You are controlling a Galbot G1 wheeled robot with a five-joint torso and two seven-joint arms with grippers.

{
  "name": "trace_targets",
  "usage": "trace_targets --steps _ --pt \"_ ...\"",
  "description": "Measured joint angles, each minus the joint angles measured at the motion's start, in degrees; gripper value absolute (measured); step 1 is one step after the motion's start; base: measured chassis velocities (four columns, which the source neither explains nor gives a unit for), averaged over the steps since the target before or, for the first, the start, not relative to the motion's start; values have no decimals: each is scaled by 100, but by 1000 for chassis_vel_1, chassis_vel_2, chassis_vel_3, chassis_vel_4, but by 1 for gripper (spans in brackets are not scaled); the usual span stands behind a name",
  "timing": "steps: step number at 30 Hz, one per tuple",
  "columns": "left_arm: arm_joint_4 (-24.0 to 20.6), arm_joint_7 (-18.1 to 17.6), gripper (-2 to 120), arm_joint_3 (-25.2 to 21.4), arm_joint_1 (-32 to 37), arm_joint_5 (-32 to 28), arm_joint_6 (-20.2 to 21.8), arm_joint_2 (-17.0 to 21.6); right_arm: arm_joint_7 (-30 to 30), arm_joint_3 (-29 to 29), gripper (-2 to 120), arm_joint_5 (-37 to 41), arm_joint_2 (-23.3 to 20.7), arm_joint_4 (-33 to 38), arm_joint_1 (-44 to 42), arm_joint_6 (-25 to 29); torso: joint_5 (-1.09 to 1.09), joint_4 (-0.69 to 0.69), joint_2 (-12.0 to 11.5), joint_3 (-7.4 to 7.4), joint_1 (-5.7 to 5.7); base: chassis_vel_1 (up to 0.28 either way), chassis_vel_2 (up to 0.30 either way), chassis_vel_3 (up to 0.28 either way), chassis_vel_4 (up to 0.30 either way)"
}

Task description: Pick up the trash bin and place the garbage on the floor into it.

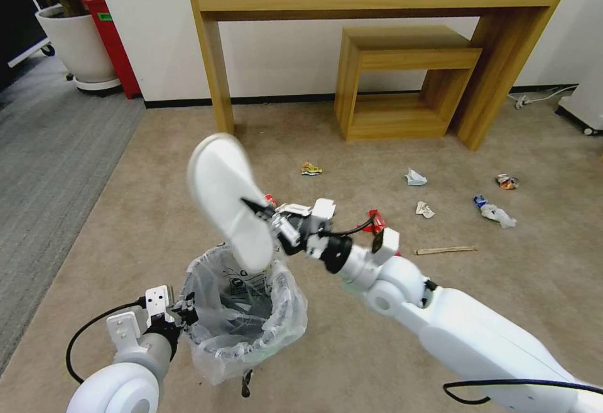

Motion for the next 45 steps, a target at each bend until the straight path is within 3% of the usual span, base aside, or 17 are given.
trace_targets --steps 9,20,26,45 --pt "-61 3 1 -36 66 23 0 -72 -116 -871 0 -412 519 -968 305 385 1 1 -1 0 0 0 0 0 0" --pt "-120 13 1 -126 127 20 -21 -54 -196 -1247 0 -900 1035 -1630 376 706 1 0 -1 0 0 0 0 0 0" --pt "-120 19 1 -167 151 6 -30 -34 -277 -1281 0 -1273 1066 -1931 332 848 1 0 -1 0 0 0 0 0 0" --pt "-40 21 1 -166 84 -35 -53 2 -225 -1172 69 -1439 964 -2100 240 871 1 0 -1 0 0 0 0 0 0"
